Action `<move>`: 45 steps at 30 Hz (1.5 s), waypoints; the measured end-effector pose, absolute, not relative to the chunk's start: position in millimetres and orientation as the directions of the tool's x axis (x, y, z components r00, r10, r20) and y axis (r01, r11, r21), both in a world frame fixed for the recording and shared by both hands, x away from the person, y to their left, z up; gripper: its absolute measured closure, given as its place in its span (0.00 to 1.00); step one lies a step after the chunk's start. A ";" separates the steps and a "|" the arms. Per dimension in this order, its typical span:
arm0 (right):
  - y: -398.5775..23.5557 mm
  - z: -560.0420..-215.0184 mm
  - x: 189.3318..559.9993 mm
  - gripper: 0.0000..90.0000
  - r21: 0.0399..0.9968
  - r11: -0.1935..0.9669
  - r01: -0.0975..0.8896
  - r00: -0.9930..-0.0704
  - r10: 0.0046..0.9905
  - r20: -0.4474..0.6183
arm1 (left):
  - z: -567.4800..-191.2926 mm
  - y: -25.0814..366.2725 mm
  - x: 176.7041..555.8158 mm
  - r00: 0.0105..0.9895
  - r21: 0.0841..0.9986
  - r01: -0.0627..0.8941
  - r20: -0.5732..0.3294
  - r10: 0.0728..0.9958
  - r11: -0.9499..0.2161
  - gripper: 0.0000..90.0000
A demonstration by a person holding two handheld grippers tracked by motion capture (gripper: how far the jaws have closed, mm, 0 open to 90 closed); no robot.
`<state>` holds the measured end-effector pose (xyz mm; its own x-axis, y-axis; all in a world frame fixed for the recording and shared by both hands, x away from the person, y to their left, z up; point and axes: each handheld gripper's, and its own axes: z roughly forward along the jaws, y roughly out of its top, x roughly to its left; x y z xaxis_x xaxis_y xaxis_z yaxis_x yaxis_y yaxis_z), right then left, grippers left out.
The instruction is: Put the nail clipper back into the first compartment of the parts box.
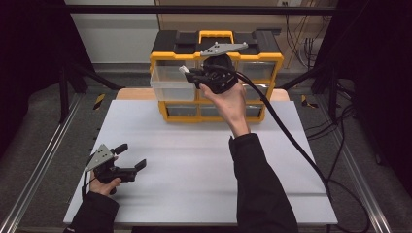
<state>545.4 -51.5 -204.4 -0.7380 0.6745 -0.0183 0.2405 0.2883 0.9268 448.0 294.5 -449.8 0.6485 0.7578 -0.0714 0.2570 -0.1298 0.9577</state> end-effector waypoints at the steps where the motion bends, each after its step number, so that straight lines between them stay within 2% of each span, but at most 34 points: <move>1: -50.6 -204.1 547.2 0.86 0.926 0.288 0.244 -0.736 0.676 -0.017 | -449.7 294.5 447.8 0.649 0.958 0.257 -0.071 0.758 -0.129 0.02; 20: -33.7 -199.3 568.7 0.86 0.927 0.288 0.239 -0.731 0.682 -0.023 | -449.9 295.3 448.4 0.649 0.957 0.258 -0.073 0.757 -0.129 0.02; 45: -22.1 -210.5 593.1 0.86 0.915 0.296 0.273 -0.711 0.703 -0.016 | -449.8 295.3 448.2 0.649 0.958 0.258 -0.073 0.757 -0.129 0.02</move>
